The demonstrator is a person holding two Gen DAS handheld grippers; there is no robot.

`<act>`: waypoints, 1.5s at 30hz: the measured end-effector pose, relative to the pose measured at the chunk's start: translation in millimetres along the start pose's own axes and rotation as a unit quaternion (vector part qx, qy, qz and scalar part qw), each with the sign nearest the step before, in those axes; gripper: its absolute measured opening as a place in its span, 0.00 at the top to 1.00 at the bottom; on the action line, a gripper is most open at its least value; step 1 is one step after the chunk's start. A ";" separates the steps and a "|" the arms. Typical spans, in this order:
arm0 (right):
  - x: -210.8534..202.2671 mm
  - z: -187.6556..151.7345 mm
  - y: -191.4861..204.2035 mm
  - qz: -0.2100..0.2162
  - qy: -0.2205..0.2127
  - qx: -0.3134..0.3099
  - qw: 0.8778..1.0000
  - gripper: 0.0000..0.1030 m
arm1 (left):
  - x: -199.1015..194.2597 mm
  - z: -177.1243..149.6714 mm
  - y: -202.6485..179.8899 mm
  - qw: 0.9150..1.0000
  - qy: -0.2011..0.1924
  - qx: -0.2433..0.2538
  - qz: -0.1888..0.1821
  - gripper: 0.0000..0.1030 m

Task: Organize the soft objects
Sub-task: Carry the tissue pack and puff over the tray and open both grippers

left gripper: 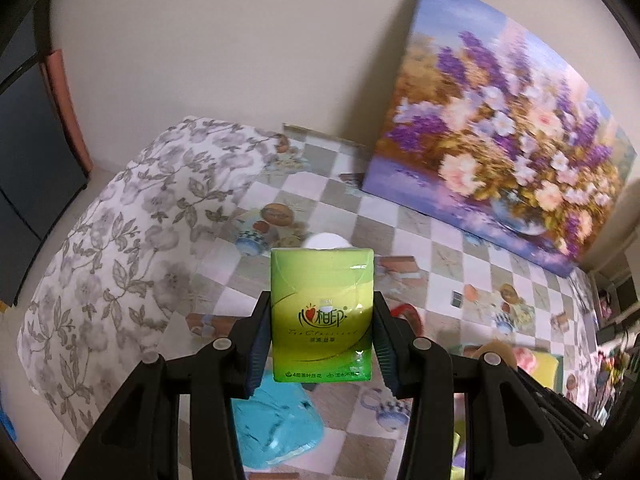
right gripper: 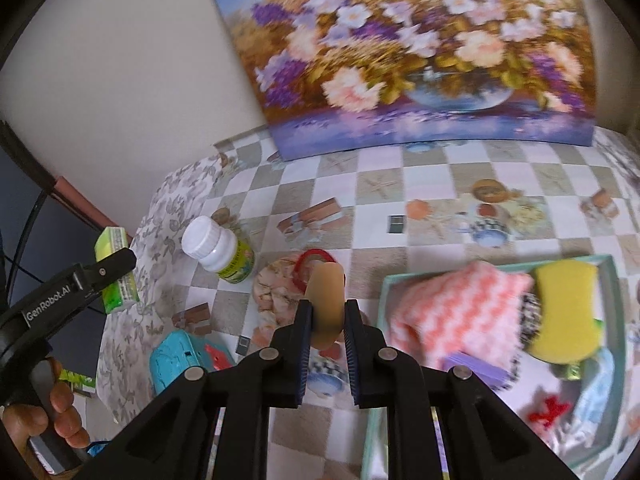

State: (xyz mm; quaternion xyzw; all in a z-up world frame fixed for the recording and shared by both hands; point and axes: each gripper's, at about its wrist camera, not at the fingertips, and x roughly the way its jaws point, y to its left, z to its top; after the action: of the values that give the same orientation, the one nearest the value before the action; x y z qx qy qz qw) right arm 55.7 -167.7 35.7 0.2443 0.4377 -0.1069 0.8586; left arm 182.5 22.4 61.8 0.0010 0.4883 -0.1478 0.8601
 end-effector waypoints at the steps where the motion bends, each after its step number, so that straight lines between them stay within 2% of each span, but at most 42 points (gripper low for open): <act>1: -6.0 -3.1 -5.3 -0.004 -0.003 0.003 1.000 0.84 | -2.1 -2.9 -5.4 1.000 0.000 0.006 -0.003 0.53; 6: -32.4 -22.4 -36.0 -0.019 -0.015 0.030 0.999 0.84 | -15.5 -25.6 -41.2 0.999 0.002 0.050 -0.018 0.53; 9: -46.4 -38.4 -58.1 -0.038 -0.016 0.050 0.998 0.84 | -21.2 -39.4 -66.5 0.995 0.007 0.083 -0.047 0.53; 11: -52.1 -48.5 -74.7 -0.053 -0.008 0.065 0.996 0.84 | -23.1 -52.4 -87.5 0.991 0.017 0.108 -0.073 0.53; 13: -53.4 -57.3 -93.0 -0.064 0.005 0.082 0.995 0.84 | -22.1 -67.7 -110.2 0.986 0.027 0.140 -0.084 0.53; 15: -51.3 -63.1 -108.0 -0.068 0.016 0.096 0.993 0.84 | -18.2 -85.5 -136.1 0.978 0.045 0.175 -0.099 0.53; 18: -47.6 -69.9 -131.1 -0.066 0.031 0.124 0.990 0.84 | -11.4 -104.5 -161.7 0.969 0.074 0.201 -0.124 0.53; 22: -47.1 -71.9 -151.3 -0.075 0.040 0.137 0.987 0.83 | -2.3 -122.1 -186.9 0.962 0.093 0.228 -0.117 0.53; 27: -48.9 -74.7 -175.5 -0.092 0.048 0.147 0.984 0.83 | 15.1 -136.8 -205.3 0.959 0.126 0.226 -0.118 0.53; 33: -49.6 -76.6 -191.8 -0.097 0.055 0.154 0.982 0.81 | 24.4 -144.7 -220.4 0.957 0.139 0.222 -0.122 0.53; 37: -55.0 -75.8 -195.8 -0.093 0.047 0.159 0.982 0.81 | 28.3 -150.2 -228.9 0.953 0.153 0.227 -0.129 0.41; 40: -56.2 -74.3 -196.2 -0.095 0.043 0.161 0.981 0.81 | 26.6 -149.4 -229.0 0.954 0.147 0.233 -0.121 0.41; 44: -54.6 -73.8 -194.2 -0.095 0.046 0.156 0.982 0.80 | 29.4 -142.5 -220.2 0.958 0.148 0.218 -0.116 0.40; 45: -53.4 -74.0 -193.7 -0.098 0.049 0.155 0.982 0.77 | 31.1 -140.5 -217.2 0.959 0.148 0.213 -0.112 0.40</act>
State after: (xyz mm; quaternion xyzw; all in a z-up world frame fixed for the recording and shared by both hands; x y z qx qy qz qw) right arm -104.8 -297.4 -21.3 0.3349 0.4789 -0.2450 0.7736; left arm 24.0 -172.7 -6.9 0.1511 0.5644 -0.3422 0.7359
